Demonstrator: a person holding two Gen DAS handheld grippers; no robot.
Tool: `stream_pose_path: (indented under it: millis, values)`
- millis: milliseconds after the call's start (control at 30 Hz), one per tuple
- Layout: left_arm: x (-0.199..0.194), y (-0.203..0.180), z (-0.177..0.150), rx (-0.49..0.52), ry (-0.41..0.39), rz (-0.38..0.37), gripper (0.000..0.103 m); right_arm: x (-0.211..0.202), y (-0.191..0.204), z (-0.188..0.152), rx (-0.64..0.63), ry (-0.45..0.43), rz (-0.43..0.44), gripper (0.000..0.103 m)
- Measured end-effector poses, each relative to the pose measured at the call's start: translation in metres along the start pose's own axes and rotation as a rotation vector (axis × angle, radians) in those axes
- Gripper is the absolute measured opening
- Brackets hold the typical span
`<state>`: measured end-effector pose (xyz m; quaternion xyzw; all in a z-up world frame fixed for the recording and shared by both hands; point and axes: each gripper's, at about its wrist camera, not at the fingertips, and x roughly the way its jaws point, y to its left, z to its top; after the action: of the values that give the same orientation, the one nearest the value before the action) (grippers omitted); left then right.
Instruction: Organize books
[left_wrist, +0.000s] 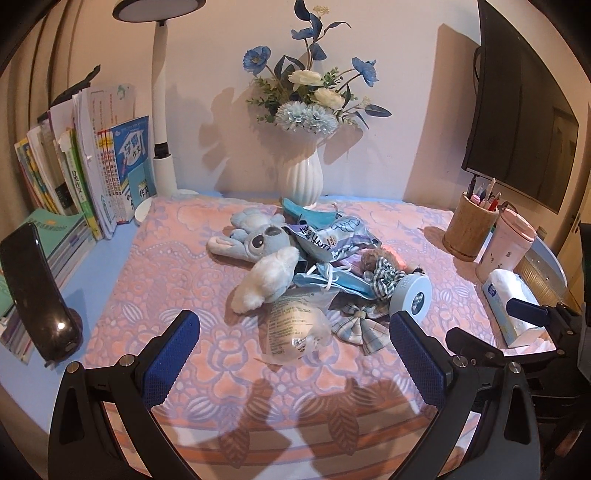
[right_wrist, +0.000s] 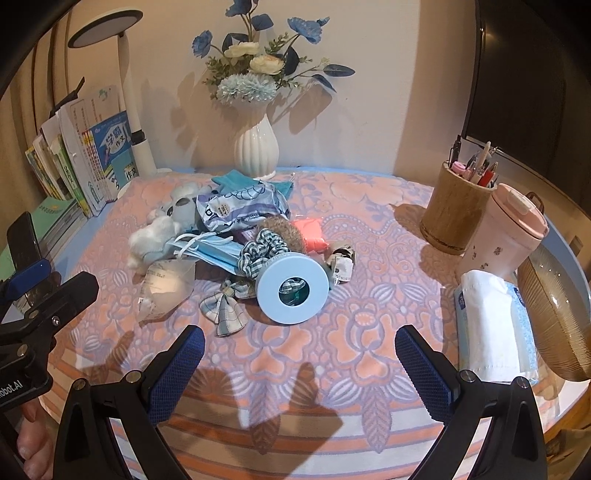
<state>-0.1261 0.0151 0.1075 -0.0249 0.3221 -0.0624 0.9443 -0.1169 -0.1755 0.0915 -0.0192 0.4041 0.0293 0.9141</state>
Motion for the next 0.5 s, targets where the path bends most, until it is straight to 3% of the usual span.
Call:
stream_pose_path:
  millis: [500]
  values:
    - [0.0020, 0.0021, -0.0016, -0.003, 0.014, -0.015, 0.102, 0.0027, 0.0017, -0.0028, -0.003, 0.012, 0.000, 0.103]
